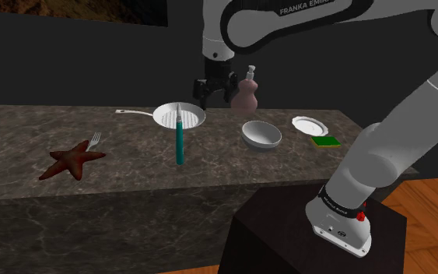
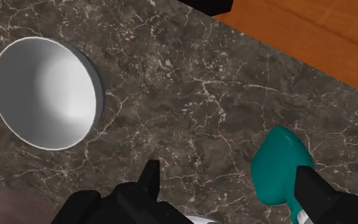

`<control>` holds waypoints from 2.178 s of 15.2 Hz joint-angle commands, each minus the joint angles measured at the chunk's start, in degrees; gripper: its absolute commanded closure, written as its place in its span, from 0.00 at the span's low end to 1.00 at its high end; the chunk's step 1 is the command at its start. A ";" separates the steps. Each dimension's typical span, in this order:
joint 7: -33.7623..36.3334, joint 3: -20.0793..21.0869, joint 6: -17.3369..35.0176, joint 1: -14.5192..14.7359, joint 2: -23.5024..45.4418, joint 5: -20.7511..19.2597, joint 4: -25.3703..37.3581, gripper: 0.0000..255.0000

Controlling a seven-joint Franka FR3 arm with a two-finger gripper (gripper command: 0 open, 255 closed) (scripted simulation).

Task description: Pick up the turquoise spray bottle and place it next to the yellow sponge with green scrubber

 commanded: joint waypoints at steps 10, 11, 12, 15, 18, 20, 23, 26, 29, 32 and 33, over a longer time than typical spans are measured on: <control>19.45 4.86 0.76 2.97 23.04 -10.56 18.92 0.00; 19.54 4.78 1.47 2.96 23.22 -10.69 18.38 0.00; 19.64 4.72 2.18 2.93 23.42 -10.84 17.85 0.00; 19.96 4.54 4.27 2.87 24.09 -11.33 16.34 0.00; 20.15 4.43 5.35 2.84 24.48 -11.61 15.59 0.00; 20.15 4.43 5.35 2.84 24.48 -11.62 15.60 0.00; 20.15 4.43 5.35 2.84 24.48 -11.62 15.60 0.00; 20.15 4.43 5.34 2.84 24.48 -11.61 15.60 1.00; 20.15 4.43 5.35 2.84 24.48 -11.61 15.60 1.00; 20.15 4.43 5.34 2.84 24.49 -11.61 15.61 1.00; 20.15 4.43 5.34 2.84 24.48 -11.61 15.61 1.00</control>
